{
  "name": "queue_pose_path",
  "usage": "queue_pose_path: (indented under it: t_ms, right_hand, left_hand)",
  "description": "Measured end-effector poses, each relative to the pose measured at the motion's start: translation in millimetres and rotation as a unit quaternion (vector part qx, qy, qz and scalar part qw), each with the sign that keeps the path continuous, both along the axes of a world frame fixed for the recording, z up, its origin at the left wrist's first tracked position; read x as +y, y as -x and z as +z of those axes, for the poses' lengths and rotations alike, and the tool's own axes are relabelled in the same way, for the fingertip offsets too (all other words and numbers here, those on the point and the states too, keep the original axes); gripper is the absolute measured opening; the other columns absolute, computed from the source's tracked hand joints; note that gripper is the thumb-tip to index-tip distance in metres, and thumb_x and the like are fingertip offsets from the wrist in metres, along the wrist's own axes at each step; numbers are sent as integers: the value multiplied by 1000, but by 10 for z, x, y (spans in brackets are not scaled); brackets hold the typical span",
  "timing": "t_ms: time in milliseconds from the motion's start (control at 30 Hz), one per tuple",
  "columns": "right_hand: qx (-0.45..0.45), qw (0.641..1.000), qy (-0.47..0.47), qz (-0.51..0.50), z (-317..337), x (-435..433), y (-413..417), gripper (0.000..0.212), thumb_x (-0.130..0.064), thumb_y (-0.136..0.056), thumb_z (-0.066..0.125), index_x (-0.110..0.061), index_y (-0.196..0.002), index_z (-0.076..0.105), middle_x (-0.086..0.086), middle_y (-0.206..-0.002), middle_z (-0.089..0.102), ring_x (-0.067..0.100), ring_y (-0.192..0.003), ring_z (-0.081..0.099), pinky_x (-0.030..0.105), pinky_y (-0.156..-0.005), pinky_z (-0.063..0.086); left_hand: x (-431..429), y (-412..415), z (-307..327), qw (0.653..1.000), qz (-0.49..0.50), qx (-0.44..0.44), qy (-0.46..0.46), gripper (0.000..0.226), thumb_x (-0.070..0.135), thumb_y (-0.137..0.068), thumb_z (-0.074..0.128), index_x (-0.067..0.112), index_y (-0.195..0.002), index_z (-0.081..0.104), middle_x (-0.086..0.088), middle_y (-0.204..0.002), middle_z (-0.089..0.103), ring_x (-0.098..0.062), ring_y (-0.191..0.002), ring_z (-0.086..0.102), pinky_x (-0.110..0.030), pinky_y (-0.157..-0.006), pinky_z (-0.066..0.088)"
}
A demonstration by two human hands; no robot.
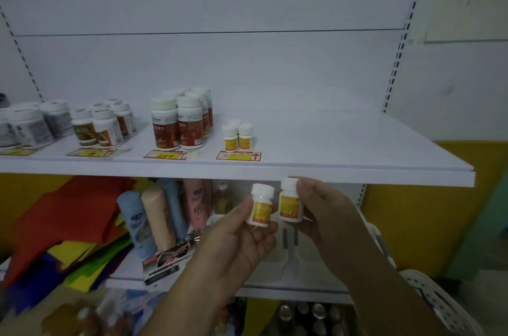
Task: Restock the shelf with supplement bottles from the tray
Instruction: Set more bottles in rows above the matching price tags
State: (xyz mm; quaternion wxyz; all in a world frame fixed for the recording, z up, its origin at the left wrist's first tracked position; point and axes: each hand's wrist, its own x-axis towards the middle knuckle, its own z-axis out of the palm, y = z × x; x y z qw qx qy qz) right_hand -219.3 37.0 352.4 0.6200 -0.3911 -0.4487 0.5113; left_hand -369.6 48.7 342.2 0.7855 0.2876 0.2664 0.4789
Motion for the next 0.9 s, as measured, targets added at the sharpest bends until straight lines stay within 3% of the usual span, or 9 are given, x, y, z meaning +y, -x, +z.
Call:
queue_pose_path:
  t_ms: [67, 200, 267, 367, 500, 600, 700, 800, 900]
  right_hand:
    - [-13, 1000, 0, -2, 12, 61, 12, 35, -43, -64, 59, -22, -90, 69, -2, -87, 74, 14, -83, 70, 26, -65, 58]
    - [-12, 1000, -18, -13, 89, 282, -10, 31, -35, -75, 57, -27, -103, 65, -9, -93, 72, 13, -87, 69, 27, -65, 58]
    - [-26, 999, -37, -26, 168, 444, -40, 34, -38, -70, 57, -27, -100, 65, -14, -91, 73, 9, -87, 69, 21, -63, 56]
    - [-74, 993, -73, -64, 300, 743, -73, 33, -44, -68, 55, -31, -97, 65, -20, -90, 71, 3, -89, 67, 18, -65, 55]
    - [-110, 985, -96, -96, 469, 1258, -46, 13, -32, -85, 55, -36, -95, 62, -18, -98, 68, 6, -91, 67, 16, -68, 55]
    - [-110, 983, -97, -112, 582, 1681, -7, 14, -23, -91, 55, -34, -95, 62, -12, -100, 67, 9, -89, 67, 20, -73, 55]
    - [-130, 984, -70, -103, 635, 2052, 59, 15, -21, -91, 56, -29, -101, 62, -9, -101, 66, 10, -92, 64, 22, -78, 53]
    - [-184, 981, -39, -55, 557, 2284, 129, 21, -21, -91, 56, -21, -112, 62, -1, -109, 67, 14, -97, 64, 26, -83, 54]
    - [-196, 980, -33, -21, 442, 2364, 114, 19, -18, -90, 57, -21, -107, 64, 1, -107, 69, 13, -94, 66, 20, -74, 56]
  left_hand:
    - [72, 34, -1, 999, 18, 20, -24, 37, 25, -71, 65, 6, -103, 68, -17, -87, 71, -21, -61, 67, -28, -52, 56]
    - [342, 178, 184, 991, 4, 89, -99, 29, 25, -69, 65, 15, -94, 75, -13, -86, 74, -23, -67, 71, -32, -59, 59]
    - [553, 274, 356, 982, 15, 127, -142, 36, 24, -73, 63, 20, -108, 70, -9, -98, 74, -23, -79, 72, -35, -68, 59]
    - [851, 402, 672, 942, 59, 223, -245, 37, 28, -75, 61, 26, -112, 64, 4, -100, 75, -12, -92, 70, -25, -76, 58]
    - [1276, 523, 1153, 836, 124, 364, -391, 22, 14, -85, 62, 29, -101, 61, 10, -82, 73, -2, -72, 68, -12, -59, 52]
    - [1669, 531, 1528, 756, 123, 472, -437, 27, 16, -85, 64, 27, -108, 56, 7, -99, 66, -12, -82, 68, -19, -64, 58]
    - [2061, 472, 1786, 648, 64, 604, -459, 33, 20, -85, 65, 31, -114, 56, 6, -110, 62, -14, -94, 63, -23, -75, 53]
    - [2392, 375, 1885, 545, -32, 702, -457, 29, 22, -77, 74, 23, -105, 64, 1, -108, 68, -18, -93, 64, -30, -79, 54]
    - [2639, 267, 1863, 473, -122, 756, -435, 26, 20, -75, 76, 18, -98, 65, -5, -98, 72, -11, -66, 66, -21, -53, 55]
